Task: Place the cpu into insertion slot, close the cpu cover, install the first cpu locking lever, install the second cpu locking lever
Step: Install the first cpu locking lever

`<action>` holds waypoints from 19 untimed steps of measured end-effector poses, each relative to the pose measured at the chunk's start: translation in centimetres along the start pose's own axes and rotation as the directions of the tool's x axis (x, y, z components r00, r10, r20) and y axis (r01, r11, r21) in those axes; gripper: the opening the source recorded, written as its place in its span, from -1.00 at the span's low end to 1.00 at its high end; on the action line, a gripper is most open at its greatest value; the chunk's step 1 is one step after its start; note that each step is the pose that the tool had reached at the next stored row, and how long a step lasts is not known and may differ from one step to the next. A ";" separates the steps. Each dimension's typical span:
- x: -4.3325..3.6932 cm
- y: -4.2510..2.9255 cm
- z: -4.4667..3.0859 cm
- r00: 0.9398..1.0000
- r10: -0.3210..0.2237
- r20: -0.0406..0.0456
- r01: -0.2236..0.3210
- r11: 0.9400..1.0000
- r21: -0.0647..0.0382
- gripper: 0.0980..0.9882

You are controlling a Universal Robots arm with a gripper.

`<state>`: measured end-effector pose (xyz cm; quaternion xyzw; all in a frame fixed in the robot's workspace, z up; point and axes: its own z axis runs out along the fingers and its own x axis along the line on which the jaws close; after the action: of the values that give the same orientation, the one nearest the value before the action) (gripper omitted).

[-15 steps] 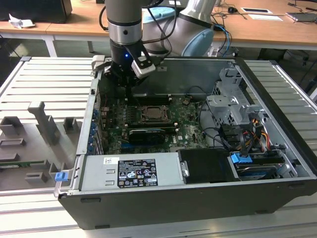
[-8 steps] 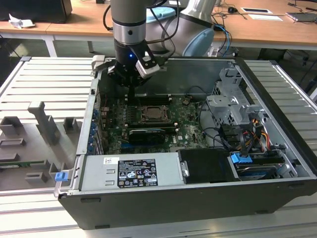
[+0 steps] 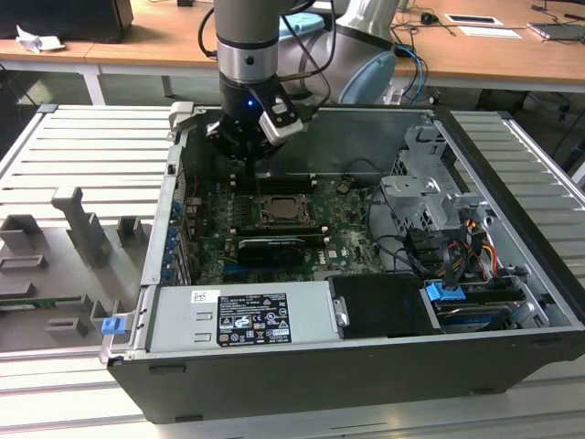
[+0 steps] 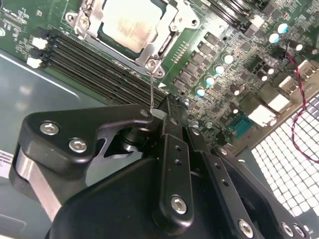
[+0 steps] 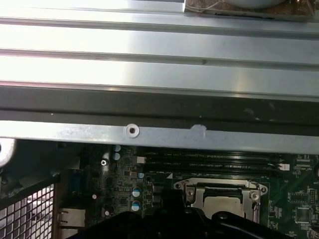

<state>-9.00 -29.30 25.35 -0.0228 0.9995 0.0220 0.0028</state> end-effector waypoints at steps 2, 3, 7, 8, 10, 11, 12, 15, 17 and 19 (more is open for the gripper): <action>-0.28 -0.01 0.02 1.000 0.000 0.000 0.000 1.000 0.000 -0.98; -0.52 -0.02 0.04 1.000 0.000 0.000 0.000 1.000 0.000 -0.98; -1.73 -0.08 0.11 1.000 0.000 0.000 0.000 1.000 0.000 -0.98; -2.12 -0.10 0.12 1.000 0.000 0.000 0.000 1.000 0.000 -0.98; -3.03 -0.14 0.14 1.000 0.000 0.000 0.000 1.000 0.000 -0.98; -3.51 -0.17 0.16 1.000 0.000 0.000 0.000 1.000 0.000 -0.98; -3.76 -0.18 0.17 1.000 0.000 0.000 0.000 1.000 -0.001 -0.98; -4.35 -0.21 0.23 1.000 0.000 0.001 0.000 1.000 -0.024 -0.98; -4.50 -0.22 0.44 1.000 0.000 0.001 0.000 1.000 -0.029 -0.98; -4.66 -0.25 0.90 1.000 0.000 0.001 0.000 1.000 -0.030 -0.98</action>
<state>-4.33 -29.30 24.47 -0.0227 0.9990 0.0373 0.0031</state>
